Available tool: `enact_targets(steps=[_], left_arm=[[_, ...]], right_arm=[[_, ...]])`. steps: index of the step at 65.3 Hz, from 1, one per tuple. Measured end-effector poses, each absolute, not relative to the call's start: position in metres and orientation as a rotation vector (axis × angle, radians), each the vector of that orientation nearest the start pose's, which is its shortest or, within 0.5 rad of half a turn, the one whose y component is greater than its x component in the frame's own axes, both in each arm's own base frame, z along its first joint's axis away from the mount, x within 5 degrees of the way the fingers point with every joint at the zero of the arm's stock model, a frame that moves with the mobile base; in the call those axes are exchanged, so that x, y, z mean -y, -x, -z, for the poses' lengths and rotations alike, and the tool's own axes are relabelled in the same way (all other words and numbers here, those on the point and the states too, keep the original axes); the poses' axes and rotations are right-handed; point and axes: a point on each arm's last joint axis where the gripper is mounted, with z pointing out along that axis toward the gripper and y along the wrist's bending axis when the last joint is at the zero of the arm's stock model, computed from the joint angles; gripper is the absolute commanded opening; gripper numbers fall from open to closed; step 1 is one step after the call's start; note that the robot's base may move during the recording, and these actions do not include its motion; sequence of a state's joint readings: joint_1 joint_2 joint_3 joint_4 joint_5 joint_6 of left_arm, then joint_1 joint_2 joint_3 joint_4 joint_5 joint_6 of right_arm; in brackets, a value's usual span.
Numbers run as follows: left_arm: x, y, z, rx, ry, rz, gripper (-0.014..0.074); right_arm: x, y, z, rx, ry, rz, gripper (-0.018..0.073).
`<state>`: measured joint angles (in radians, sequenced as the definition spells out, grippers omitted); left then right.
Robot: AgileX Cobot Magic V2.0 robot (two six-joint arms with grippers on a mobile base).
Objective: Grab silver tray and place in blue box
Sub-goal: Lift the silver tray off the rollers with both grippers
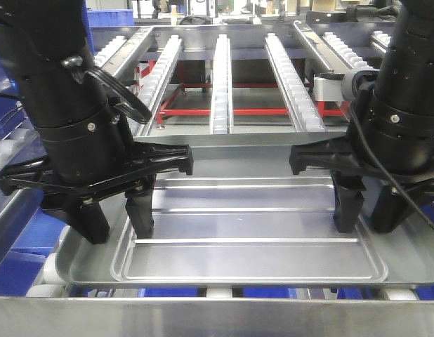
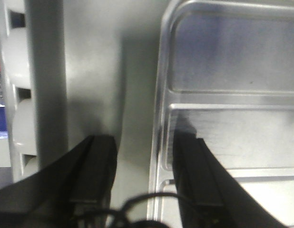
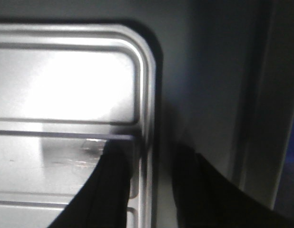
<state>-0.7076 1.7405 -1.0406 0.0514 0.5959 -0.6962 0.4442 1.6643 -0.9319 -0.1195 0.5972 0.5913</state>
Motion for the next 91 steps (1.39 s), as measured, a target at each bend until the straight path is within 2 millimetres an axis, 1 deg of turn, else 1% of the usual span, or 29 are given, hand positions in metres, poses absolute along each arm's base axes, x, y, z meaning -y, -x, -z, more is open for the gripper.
enact_targets(steps=[9, 24, 28, 33, 36, 38, 39, 44, 58, 63, 69, 75, 78, 80, 85, 91], left_arm=[[0.217, -0.257, -0.184, -2.823, -0.063, 0.305, 0.0143], [0.217, -0.257, -0.184, -2.818, -0.062, 0.311, 0.0142], [0.217, -0.257, -0.184, -2.818, -0.061, 0.312, 0.0122], [0.218, -0.257, -0.184, -2.815, -0.061, 0.318, 0.0058], [0.218, -0.257, -0.184, -2.812, -0.061, 0.322, 0.0013], [0.219, -0.258, -0.184, -2.808, -0.059, 0.327, -0.0025], [0.218, -0.258, -0.184, -2.809, -0.059, 0.327, -0.0032], [0.218, -0.258, -0.184, -2.809, -0.059, 0.327, -0.0102], [0.219, -0.258, -0.184, -2.806, -0.062, 0.329, -0.0104], [0.219, -0.259, -0.186, -2.807, -0.061, 0.328, -0.0104], [0.22, -0.259, -0.195, -2.801, -0.065, 0.328, -0.0104], [0.218, -0.258, -0.212, -2.778, -0.074, 0.336, -0.0104], [0.216, -0.257, -0.223, -2.76, -0.079, 0.345, -0.0104], [0.214, -0.254, -0.232, -2.748, -0.08, 0.353, -0.0104], [0.209, -0.246, -0.245, -2.74, -0.08, 0.36, -0.0104], [0.201, -0.232, -0.252, -2.747, -0.06, 0.359, -0.0104]], right_arm=[[-0.127, -0.281, -0.181, -2.812, -0.083, -0.128, 0.0362], [-0.127, -0.281, -0.181, -2.812, -0.081, -0.128, 0.0362], [-0.127, -0.281, -0.181, -2.812, -0.081, -0.128, 0.0356], [-0.127, -0.281, -0.181, -2.812, -0.081, -0.128, 0.0301], [-0.127, -0.281, -0.181, -2.812, -0.081, -0.128, 0.024], [-0.127, -0.281, -0.181, -2.812, -0.083, -0.13, 0.0183], [-0.127, -0.281, -0.181, -2.812, -0.083, -0.13, 0.0172], [-0.127, -0.28, -0.182, -2.814, -0.084, -0.13, 0.0054], [-0.127, -0.28, -0.181, -2.818, -0.085, -0.127, 0.0052], [-0.127, -0.28, -0.185, -2.808, -0.085, -0.133, 0.0052], [-0.125, -0.277, -0.195, -2.782, -0.106, -0.153, 0.0054], [-0.123, -0.272, -0.211, -2.748, -0.131, -0.176, 0.006], [-0.121, -0.268, -0.221, -2.724, -0.149, -0.194, 0.006], [-0.12, -0.263, -0.23, -2.71, -0.158, -0.204, 0.006], [-0.121, -0.254, -0.242, -2.7, -0.161, -0.221, 0.006], [-0.127, -0.241, -0.253, -2.695, -0.163, -0.248, 0.006]])
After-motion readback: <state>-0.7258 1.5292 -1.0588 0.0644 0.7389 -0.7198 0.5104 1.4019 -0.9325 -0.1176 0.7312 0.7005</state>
